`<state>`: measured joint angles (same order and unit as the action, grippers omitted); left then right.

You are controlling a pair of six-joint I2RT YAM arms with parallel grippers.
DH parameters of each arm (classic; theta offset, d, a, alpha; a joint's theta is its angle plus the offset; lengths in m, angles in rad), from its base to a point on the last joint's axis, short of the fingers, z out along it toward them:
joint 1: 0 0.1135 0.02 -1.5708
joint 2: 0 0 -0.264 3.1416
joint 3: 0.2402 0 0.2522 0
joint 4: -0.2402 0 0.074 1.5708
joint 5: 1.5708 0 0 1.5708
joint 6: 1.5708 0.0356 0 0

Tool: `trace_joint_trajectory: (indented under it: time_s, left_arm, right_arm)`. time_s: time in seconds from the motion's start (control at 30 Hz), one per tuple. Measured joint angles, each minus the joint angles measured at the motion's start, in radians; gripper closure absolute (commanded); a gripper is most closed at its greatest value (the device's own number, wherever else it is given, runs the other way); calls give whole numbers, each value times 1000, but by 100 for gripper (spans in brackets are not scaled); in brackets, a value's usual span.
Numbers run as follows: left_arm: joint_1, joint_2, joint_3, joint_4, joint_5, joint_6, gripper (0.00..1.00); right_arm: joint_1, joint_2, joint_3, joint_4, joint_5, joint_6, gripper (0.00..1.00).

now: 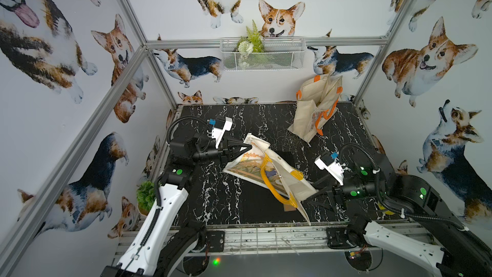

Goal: Put away the canvas bag
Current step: Press the canvas bag.

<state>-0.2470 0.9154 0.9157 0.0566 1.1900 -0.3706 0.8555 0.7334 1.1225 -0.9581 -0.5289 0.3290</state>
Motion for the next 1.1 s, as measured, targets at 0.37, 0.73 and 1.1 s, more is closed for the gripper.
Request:
trace_joint_trajectory:
  time_s: [0.37, 0.73, 1.1]
  left_arm:
    - [-16, 10, 38, -7, -102, -183, 100]
    - [-21, -10, -54, -49, -199, -191, 72]
    - [-26, 66, -343, 132, -246, -156, 44]
  right_arm:
    - [8, -58, -78, 151, 83, -136, 18]
    - [11, -25, -80, 161, 109, -191, 20]
    - [11, -55, -220, 221, 78, -190, 17]
